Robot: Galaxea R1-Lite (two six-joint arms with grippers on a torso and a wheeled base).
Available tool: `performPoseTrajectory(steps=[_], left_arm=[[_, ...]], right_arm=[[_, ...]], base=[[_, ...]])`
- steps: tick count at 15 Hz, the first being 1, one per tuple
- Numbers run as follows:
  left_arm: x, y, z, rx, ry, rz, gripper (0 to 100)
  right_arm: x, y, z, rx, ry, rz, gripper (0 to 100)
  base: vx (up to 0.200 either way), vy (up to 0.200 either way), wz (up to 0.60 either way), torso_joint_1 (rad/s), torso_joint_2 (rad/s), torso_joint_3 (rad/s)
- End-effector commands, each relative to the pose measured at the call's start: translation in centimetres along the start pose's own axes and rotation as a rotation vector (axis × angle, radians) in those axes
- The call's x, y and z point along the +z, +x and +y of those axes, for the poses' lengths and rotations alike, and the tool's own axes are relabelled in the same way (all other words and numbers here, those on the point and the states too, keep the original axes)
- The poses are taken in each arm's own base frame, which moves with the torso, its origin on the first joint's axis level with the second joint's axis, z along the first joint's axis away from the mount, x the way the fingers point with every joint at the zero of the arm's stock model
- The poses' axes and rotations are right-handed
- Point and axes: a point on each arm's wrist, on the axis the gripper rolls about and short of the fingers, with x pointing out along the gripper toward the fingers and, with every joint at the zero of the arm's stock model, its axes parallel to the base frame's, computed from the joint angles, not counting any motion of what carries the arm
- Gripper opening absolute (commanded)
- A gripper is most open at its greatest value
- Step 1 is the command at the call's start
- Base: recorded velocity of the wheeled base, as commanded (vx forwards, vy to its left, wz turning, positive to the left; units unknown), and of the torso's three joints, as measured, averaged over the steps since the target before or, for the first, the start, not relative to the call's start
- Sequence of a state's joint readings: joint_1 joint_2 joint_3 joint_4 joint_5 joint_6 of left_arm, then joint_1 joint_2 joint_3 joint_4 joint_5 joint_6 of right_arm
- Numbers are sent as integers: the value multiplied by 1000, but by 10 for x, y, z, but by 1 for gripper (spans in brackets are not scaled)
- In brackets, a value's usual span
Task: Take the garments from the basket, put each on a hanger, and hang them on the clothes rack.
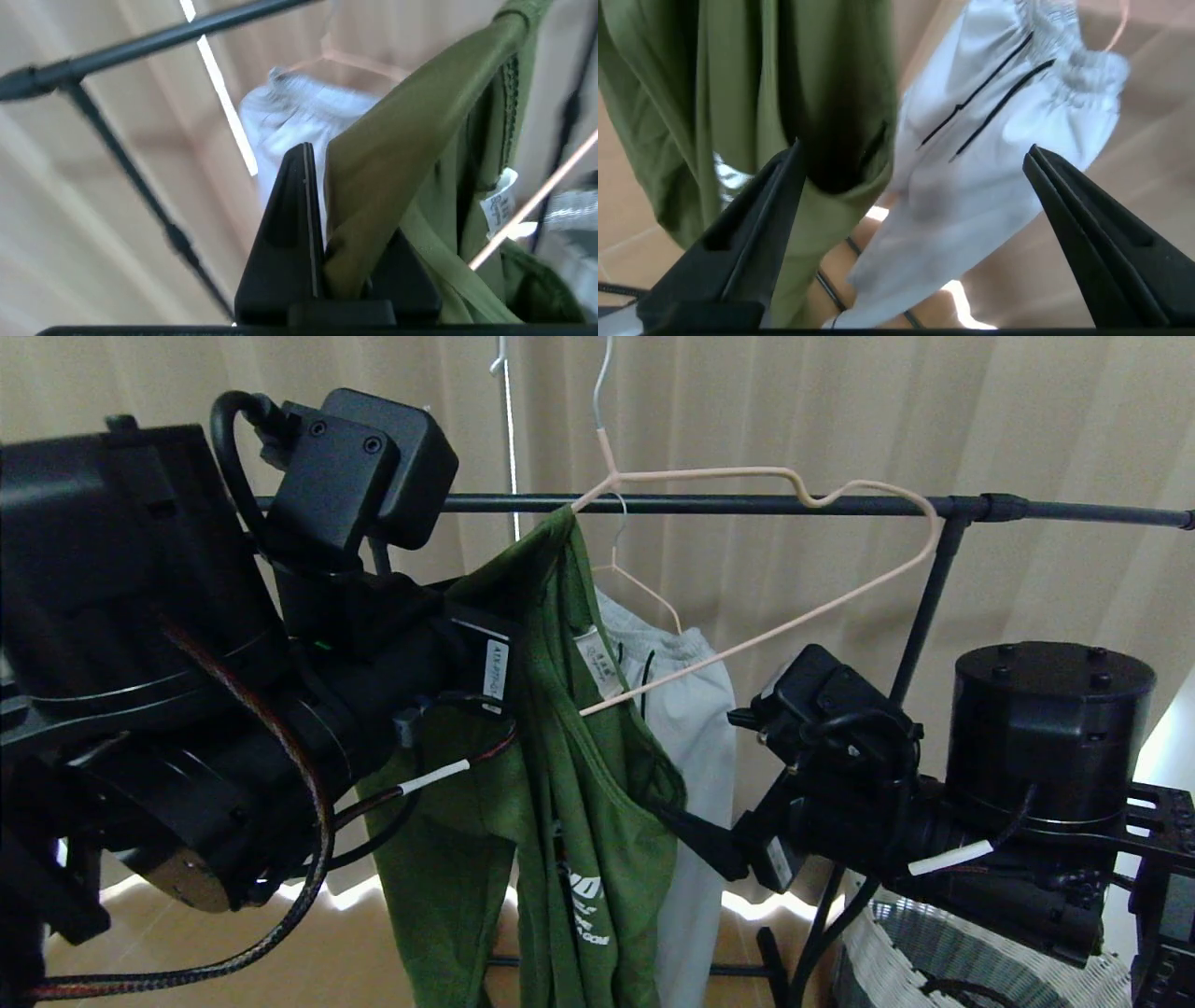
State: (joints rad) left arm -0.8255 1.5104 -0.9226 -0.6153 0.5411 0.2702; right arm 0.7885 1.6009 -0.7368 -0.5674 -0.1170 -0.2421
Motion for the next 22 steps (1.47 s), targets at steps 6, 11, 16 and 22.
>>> performPoseTrajectory(steps=[6, 11, 16, 22], left_arm=[[-1, -8, 1, -11, -4, -4, 0], [-3, -15, 11, 11, 13, -1, 0], [-17, -31, 26, 33, 54, 31, 0], [-32, -47, 31, 19, 84, 79, 0]], right_arm=[[-34, -8, -6, -48, 2, 118, 100], [-38, -17, -27, -148, 26, 135, 100], [-39, -24, -48, -237, 54, 130, 100], [-32, -25, -67, -308, 72, 106, 100]], base=[[0, 0, 0, 0, 0, 0], [0, 0, 0, 0, 0, 0], [0, 0, 0, 0, 0, 0], [0, 0, 0, 0, 0, 0]])
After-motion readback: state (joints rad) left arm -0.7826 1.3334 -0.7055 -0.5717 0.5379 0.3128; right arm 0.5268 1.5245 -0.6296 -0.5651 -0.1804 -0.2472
